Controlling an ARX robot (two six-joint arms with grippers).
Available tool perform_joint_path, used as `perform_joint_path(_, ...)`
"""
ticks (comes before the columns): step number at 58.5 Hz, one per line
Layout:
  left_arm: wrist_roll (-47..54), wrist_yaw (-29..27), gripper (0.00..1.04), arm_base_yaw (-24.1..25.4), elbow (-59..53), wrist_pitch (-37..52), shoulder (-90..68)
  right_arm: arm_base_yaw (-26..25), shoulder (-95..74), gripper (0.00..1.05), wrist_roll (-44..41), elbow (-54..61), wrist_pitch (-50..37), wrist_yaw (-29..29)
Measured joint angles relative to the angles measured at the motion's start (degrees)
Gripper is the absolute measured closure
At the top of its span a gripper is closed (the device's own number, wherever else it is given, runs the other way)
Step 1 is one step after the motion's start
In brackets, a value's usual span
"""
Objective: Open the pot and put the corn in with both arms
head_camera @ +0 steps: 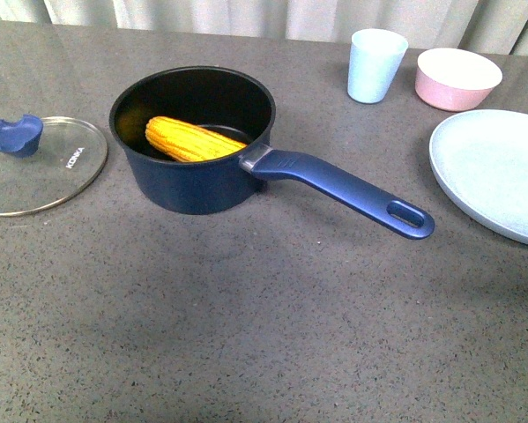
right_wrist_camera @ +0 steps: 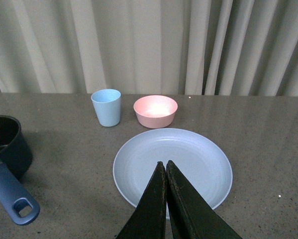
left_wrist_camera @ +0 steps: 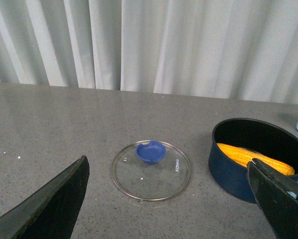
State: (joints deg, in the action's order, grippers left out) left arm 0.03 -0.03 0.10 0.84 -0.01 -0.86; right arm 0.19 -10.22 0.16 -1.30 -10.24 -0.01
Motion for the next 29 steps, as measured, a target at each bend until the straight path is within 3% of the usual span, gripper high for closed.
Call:
perform_joint_path(6,0.00,0.00,0.09,0.00,0.00,0.00,0.00,0.00,7.48,1.03,0.00,-0.02,9.18,0.07)
perform_joint_path(20,0.00,0.00,0.09,0.00,0.00,0.00,0.00,0.00,9.79,1.03,-0.02,-0.02,10.14,0.00)
perform_joint_path(29,0.00,0.00,0.09,0.00,0.00,0.00,0.00,0.00,9.84,0.76,-0.02,-0.02,10.14,0.00)
